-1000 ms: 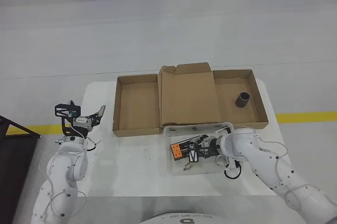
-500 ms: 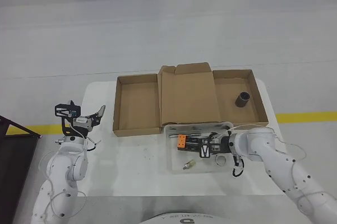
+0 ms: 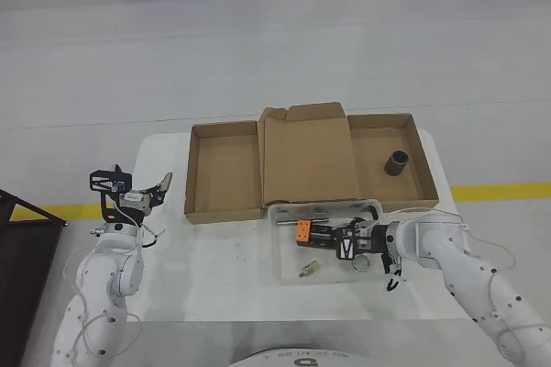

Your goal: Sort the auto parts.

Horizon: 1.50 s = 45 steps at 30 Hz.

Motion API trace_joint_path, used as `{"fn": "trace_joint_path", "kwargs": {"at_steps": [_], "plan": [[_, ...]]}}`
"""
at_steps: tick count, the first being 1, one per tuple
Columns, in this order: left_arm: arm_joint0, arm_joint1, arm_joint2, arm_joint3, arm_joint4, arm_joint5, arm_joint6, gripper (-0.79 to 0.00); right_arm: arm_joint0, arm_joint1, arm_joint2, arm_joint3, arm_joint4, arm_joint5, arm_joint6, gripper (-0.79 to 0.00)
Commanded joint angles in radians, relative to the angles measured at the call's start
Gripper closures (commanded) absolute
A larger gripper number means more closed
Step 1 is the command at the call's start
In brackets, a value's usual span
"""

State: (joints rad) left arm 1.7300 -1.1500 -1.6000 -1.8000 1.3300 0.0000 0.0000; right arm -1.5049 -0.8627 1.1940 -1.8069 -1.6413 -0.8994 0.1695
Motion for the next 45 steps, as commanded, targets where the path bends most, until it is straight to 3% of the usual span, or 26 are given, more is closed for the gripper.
{"fn": "trace_joint_path", "kwargs": {"at_steps": [1, 8, 10, 14, 26, 32, 36, 37, 38, 39, 45], "plan": [[0.0, 0.0, 0.0, 0.0, 0.0, 0.0, 0.0, -0.785, -0.006, 0.002, 0.005, -0.003, -0.007, -0.002, -0.023, 0.0], [0.0, 0.0, 0.0, 0.0, 0.0, 0.0, 0.0, -0.785, -0.019, 0.009, 0.021, -0.008, -0.032, -0.009, -0.098, 0.0], [0.0, 0.0, 0.0, 0.0, 0.0, 0.0, 0.0, -0.785, -0.016, 0.009, 0.016, -0.005, -0.038, -0.011, -0.098, -0.259], [0.0, 0.0, 0.0, 0.0, 0.0, 0.0, 0.0, -0.785, -0.011, 0.007, 0.004, 0.0, -0.049, -0.002, -0.097, -0.326], [-0.001, 0.0, -0.001, -0.003, 0.014, 0.011, -0.001, -0.785, -0.024, 0.016, 0.037, 0.058, -0.061, 0.016, -0.226, -0.326], [0.06, 0.001, 0.121, -0.14, 0.263, -0.05, 0.049, -0.785, -0.057, 0.027, 0.099, 0.102, -0.038, 0.036, -0.339, -0.326], [0.067, -0.001, 0.149, -0.149, 0.276, -0.057, 0.029, -0.785, -0.084, 0.036, 0.16, 0.151, 0.019, 0.029, -0.459, -0.329], [0.067, -0.001, 0.149, -0.149, 0.276, -0.057, 0.029, -0.785, -0.093, 0.037, 0.177, 0.168, 0.035, 0.044, -0.478, -0.437], [0.067, -0.001, 0.149, -0.149, 0.276, -0.057, 0.029, -0.785, -0.105, 0.037, 0.192, 0.181, 0.047, 0.078, -0.477, -0.742], [0.067, -0.001, 0.149, -0.149, 0.276, -0.057, 0.029, -0.785, -0.105, 0.037, 0.192, 0.181, 0.047, 0.078, -0.477, -0.785], [0.073, 0.002, 0.149, -0.172, 0.343, -0.068, 0.053, -0.785, -0.105, 0.037, 0.192, 0.181, 0.047, 0.078, -0.477, -0.785]]}}
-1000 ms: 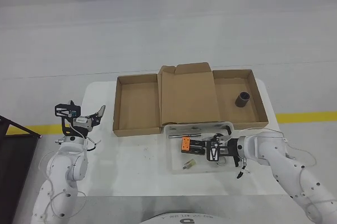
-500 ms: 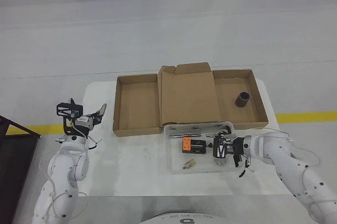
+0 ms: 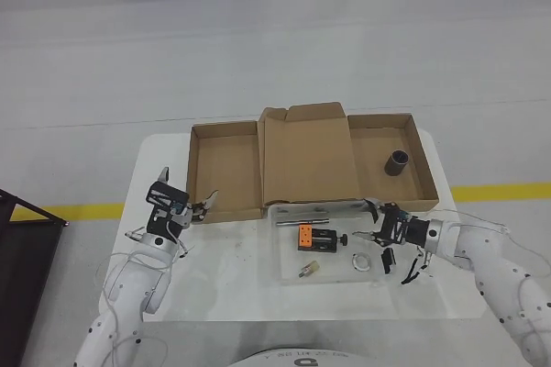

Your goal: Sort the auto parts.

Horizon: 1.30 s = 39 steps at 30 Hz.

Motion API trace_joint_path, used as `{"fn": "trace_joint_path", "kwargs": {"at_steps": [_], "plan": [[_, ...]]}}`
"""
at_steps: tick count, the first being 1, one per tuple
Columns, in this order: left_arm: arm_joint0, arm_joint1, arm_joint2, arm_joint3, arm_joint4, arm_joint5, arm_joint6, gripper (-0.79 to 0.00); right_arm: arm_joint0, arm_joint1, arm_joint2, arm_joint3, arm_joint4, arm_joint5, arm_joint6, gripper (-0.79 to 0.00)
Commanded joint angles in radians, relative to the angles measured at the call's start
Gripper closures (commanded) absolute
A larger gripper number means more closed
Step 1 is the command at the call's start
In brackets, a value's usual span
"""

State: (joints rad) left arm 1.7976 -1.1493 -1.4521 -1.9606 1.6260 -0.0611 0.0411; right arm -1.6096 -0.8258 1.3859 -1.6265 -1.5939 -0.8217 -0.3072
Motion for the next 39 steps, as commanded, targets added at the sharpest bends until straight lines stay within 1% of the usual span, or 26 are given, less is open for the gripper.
{"fn": "trace_joint_path", "kwargs": {"at_steps": [1, 3, 4, 5, 6, 7, 8, 10, 13, 14, 15, 23, 25, 27, 29, 32, 33, 35, 36, 39], "plan": [[0.017, 0.003, 0.004, -0.026, 0.055, -0.034, -0.007, -0.785, 0.0, 0.0, 0.0, 0.0, 0.0, 0.0, 0.0, -0.785], [0.025, 0.006, 0.01, -0.074, -0.003, -0.153, -0.064, -0.785, 0.0, 0.0, 0.0, 0.0, 0.0, 0.0, 0.0, -0.785], [0.02, 0.01, 0.013, -0.09, -0.049, -0.254, -0.119, -0.785, 0.0, 0.0, 0.0, 0.0, 0.0, 0.0, 0.0, -0.785], [0.007, 0.014, 0.013, -0.115, -0.1, -0.36, -0.192, -0.785, 0.0, 0.0, 0.0, 0.0, 0.0, 0.0, 0.0, -0.785], [-0.003, 0.018, 0.019, -0.13, -0.197, -0.482, -0.266, -0.785, 0.0, 0.0, 0.0, 0.0, 0.0, 0.0, 0.0, -0.785], [-0.021, 0.024, 0.02, -0.138, -0.275, -0.608, -0.379, -0.785, 0.0, 0.0, 0.0, 0.0, 0.0, 0.0, 0.0, -0.785], [-0.055, 0.029, 0.011, -0.159, -0.331, -0.678, -0.455, -0.785, 0.0, 0.0, 0.0, 0.0, 0.0, 0.0, 0.0, -0.785], [-0.103, 0.035, 0.028, -0.153, -0.425, -0.765, -0.609, -0.785, 0.0, 0.0, 0.0, 0.0, 0.0, 0.0, 0.0, -0.785], [-0.18, 0.042, 0.091, -0.135, -0.526, -0.837, -0.795, -0.785, 0.0, 0.0, 0.0, 0.0, 0.0, 0.0, 0.0, -0.785], [-0.211, 0.042, 0.096, -0.139, -0.536, -0.79, -0.838, -0.785, 0.0, 0.0, 0.0, 0.0, 0.0, 0.0, 0.0, -0.785], [-0.228, 0.039, 0.104, -0.148, -0.547, -0.727, -0.85, -0.785, 0.0, 0.0, 0.0, 0.0, 0.0, 0.0, 0.0, -0.785], [-0.227, 0.039, 0.106, -0.147, -0.546, -0.727, -0.847, -0.785, 0.0, 0.0, 0.0, 0.0, 0.0, 0.0, 0.0, -0.785], [-0.226, 0.041, 0.129, -0.15, -0.509, -0.751, -0.836, -0.785, 0.0, 0.0, 0.0, 0.0, 0.0, 0.0, 0.0, -0.785], [-0.245, 0.041, 0.18, -0.145, -0.458, -0.782, -0.84, -0.643, 0.0, 0.0, 0.0, 0.0, 0.0, 0.0, 0.0, -0.785], [-0.285, 0.037, 0.25, -0.131, -0.392, -0.779, -0.847, -0.529, 0.0, 0.0, 0.0, 0.0, 0.0, 0.0, 0.0, -0.785], [-0.356, 0.022, 0.377, -0.102, -0.284, -0.751, -0.84, -0.526, 0.0, 0.0, 0.0, 0.0, 0.0, 0.0, 0.0, -0.785], [-0.379, 0.017, 0.418, -0.089, -0.253, -0.745, -0.827, -0.499, 0.0, 0.0, 0.0, 0.0, 0.0, 0.0, 0.0, -0.785], [-0.422, 0.006, 0.488, -0.055, -0.216, -0.737, -0.801, -0.403, 0.0, 0.0, 0.0, 0.0, 0.0, 0.0, 0.0, -0.785], [-0.445, 0.001, 0.516, -0.039, -0.201, -0.735, -0.791, -0.388, 0.0, 0.0, 0.0, 0.0, 0.0, 0.0, 0.0, -0.785], [-0.5, -0.014, 0.586, 0.019, -0.217, -0.754, -0.778, -0.379, 0.0, 0.0, 0.0, 0.0, 0.0, 0.0, 0.0, -0.785]]}}
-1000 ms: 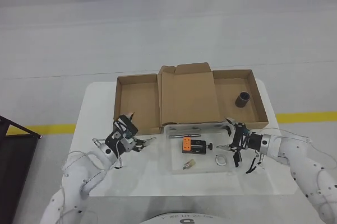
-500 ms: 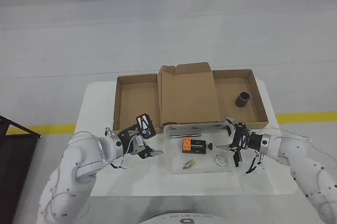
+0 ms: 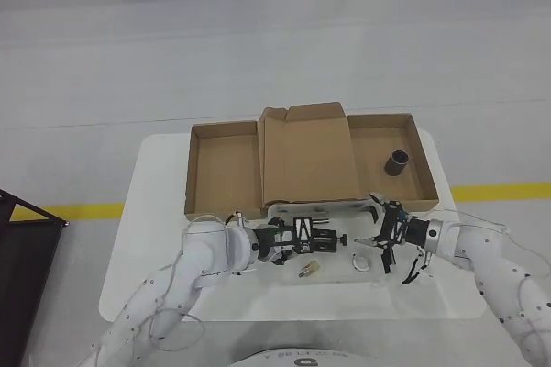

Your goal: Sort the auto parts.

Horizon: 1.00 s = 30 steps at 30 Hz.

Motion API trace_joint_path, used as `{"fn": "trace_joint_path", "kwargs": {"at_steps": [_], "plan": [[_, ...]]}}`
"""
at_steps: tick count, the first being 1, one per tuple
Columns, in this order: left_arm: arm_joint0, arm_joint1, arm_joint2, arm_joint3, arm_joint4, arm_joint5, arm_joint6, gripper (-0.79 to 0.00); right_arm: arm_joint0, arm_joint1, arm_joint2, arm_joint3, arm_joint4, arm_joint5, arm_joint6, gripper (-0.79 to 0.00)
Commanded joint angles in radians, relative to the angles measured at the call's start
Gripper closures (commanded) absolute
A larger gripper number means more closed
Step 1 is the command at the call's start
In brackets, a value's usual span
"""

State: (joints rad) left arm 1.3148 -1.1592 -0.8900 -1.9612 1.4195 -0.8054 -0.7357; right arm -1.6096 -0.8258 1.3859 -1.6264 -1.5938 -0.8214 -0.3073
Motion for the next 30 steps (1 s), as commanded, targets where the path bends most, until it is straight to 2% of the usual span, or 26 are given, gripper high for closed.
{"fn": "trace_joint_path", "kwargs": {"at_steps": [1, 8, 16, 22, 25, 27, 28, 30], "plan": [[-0.035, -0.009, 0.043, 0.037, -0.018, -0.008, -0.008, -0.376, 0.0, 0.0, 0.0, 0.0, 0.0, 0.0, 0.0, -0.785], [-0.137, -0.046, 0.157, 0.183, -0.105, 0.028, -0.066, -0.357, 0.0, 0.0, 0.0, 0.0, 0.0, 0.0, 0.0, -0.785], [-0.178, -0.062, 0.199, 0.221, -0.032, 0.111, -0.059, -0.357, 0.0, 0.0, 0.0, 0.0, 0.0, 0.0, 0.0, -0.785], [-0.195, -0.07, 0.22, 0.254, 0.023, 0.148, -0.014, -0.391, 0.0, 0.0, 0.0, 0.0, 0.0, 0.0, 0.0, -0.785], [-0.207, -0.074, 0.226, 0.28, 0.017, 0.14, 0.005, -0.437, 0.0, 0.0, 0.0, 0.0, 0.0, 0.0, 0.0, -0.785], [-0.218, -0.078, 0.231, 0.3, 0.003, 0.126, 0.015, -0.514, 0.0, 0.0, 0.0, 0.0, 0.0, 0.0, 0.0, -0.785], [-0.223, -0.079, 0.233, 0.31, -0.007, 0.119, 0.02, -0.579, 0.0, 0.0, 0.0, 0.0, 0.0, 0.0, 0.0, -0.785], [-0.234, -0.083, 0.234, 0.33, -0.03, 0.111, 0.027, -0.634, 0.0, 0.0, 0.0, 0.0, 0.0, 0.0, 0.0, -0.785]]}}
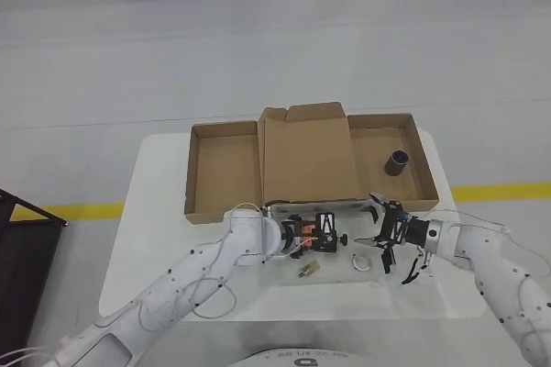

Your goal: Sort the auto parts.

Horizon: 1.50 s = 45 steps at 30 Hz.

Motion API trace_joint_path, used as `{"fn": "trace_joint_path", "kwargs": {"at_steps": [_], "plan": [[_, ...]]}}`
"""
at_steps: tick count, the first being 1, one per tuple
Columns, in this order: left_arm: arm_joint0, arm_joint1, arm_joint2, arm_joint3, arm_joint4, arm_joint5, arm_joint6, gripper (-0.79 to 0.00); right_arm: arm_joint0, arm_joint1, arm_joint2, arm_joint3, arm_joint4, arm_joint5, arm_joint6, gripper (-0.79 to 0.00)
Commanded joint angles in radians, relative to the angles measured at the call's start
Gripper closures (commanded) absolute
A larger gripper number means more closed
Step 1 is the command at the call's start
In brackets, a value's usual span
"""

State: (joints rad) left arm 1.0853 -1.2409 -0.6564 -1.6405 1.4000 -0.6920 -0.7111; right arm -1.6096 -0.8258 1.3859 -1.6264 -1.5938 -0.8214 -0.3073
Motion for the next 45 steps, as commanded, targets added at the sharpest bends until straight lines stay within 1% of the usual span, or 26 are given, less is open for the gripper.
{"fn": "trace_joint_path", "kwargs": {"at_steps": [1, 3, 13, 16, 27, 28, 29, 30, 32, 36, 39, 45], "plan": [[-0.01, -0.004, 0.002, 0.017, -0.022, -0.008, 0.004, -0.643, 0.0, 0.0, 0.0, 0.0, 0.0, 0.0, 0.0, -0.785], [-0.02, -0.007, 0.005, 0.033, -0.035, -0.012, 0.004, -0.634, 0.0, 0.0, 0.0, 0.0, 0.0, 0.0, 0.0, -0.785], [-0.051, -0.023, 0.033, 0.094, -0.059, -0.017, -0.002, -0.646, 0.0, 0.0, 0.0, 0.0, 0.0, 0.0, 0.0, -0.785], [-0.06, -0.028, 0.042, 0.108, -0.066, -0.021, -0.001, -0.637, 0.0, 0.0, 0.0, 0.0, 0.0, 0.0, 0.0, -0.785], [-0.086, -0.05, 0.081, 0.171, -0.067, -0.003, 0.008, -0.634, 0.0, 0.0, 0.0, 0.0, 0.0, 0.0, 0.0, -0.785], [-0.088, -0.052, 0.084, 0.177, -0.068, -0.001, 0.009, -0.606, 0.0, 0.0, 0.0, 0.0, 0.0, 0.0, 0.0, -0.785], [-0.091, -0.054, 0.086, 0.181, -0.07, 0.0, 0.011, -0.483, 0.0, 0.0, 0.0, 0.0, 0.0, 0.0, 0.0, -0.785], [-0.093, -0.056, 0.088, 0.185, -0.07, 0.0, 0.012, -0.277, 0.0, 0.0, 0.0, 0.0, 0.0, 0.0, 0.0, -0.785], [-0.095, -0.058, 0.09, 0.19, -0.072, -0.001, 0.017, 0.0, 0.0, 0.0, 0.0, 0.0, 0.0, 0.0, 0.0, -0.785], [-0.093, -0.057, 0.088, 0.184, -0.063, 0.003, 0.019, 0.0, 0.0, 0.0, 0.0, 0.0, 0.0, 0.0, 0.0, -0.785], [-0.083, -0.053, 0.082, 0.16, -0.052, 0.007, 0.013, 0.0, 0.0, 0.0, 0.0, 0.0, 0.0, 0.0, 0.0, -0.785], [-0.038, -0.031, 0.046, 0.052, -0.028, 0.01, -0.021, 0.0, 0.0, 0.0, 0.0, 0.0, 0.0, 0.0, 0.0, -0.785]]}}
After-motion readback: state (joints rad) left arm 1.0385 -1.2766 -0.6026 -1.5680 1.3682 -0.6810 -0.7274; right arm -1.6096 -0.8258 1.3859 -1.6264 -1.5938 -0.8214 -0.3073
